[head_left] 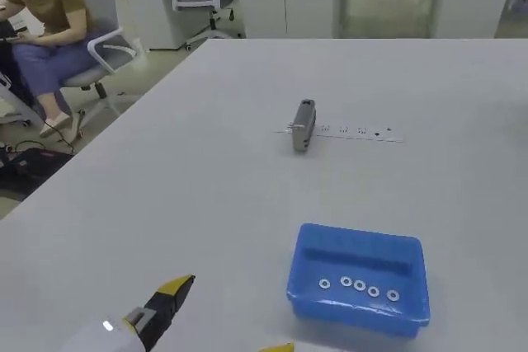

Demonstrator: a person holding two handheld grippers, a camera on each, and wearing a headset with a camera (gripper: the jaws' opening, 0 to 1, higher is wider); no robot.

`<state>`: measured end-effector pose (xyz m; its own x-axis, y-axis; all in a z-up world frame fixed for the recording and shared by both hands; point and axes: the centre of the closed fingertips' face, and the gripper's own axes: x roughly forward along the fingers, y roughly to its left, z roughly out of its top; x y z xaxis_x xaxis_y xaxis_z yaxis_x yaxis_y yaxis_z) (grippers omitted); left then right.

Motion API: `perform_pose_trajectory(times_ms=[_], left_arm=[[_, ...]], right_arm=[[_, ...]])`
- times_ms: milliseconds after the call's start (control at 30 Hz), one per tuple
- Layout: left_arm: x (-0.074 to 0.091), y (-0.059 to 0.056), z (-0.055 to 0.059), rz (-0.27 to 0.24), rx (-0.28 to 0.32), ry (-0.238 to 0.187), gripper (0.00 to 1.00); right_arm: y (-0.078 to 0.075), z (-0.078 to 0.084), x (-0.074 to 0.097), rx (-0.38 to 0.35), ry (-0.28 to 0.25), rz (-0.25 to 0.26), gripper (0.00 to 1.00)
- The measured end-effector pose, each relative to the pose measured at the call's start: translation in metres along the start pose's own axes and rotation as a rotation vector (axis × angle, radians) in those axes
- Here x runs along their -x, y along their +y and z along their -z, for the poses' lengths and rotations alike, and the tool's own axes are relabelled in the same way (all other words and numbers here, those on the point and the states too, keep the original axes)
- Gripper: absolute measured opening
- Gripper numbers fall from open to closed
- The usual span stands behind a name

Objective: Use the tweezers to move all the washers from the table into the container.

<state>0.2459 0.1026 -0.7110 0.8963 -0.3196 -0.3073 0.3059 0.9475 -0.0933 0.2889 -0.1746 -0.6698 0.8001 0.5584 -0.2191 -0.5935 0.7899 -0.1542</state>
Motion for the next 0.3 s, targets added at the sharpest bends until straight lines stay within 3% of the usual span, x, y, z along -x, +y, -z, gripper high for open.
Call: perform_pose_trajectory(times_ms=[100, 233, 300], left_arm=[[0.0009, 0.002, -0.0004, -0.01, -0.006, -0.004, 0.88], [0.0025, 0.0042, -0.0058, -0.008, 0.034, -0.04, 0.87], [0.0017, 0.0037, -0.0051, -0.005, 0.037, -0.035, 0.87]], right_arm=[[-0.0001, -0.0018, -0.0008, -0.016, -0.017, 0.003, 0.99], [-0.0041, 0.001, -0.0019, 0.011, -0.014, 0.029, 0.99], [-0.008, 0.0018, -0.0005, 0.009, -0.008, 0.04, 0.95]])
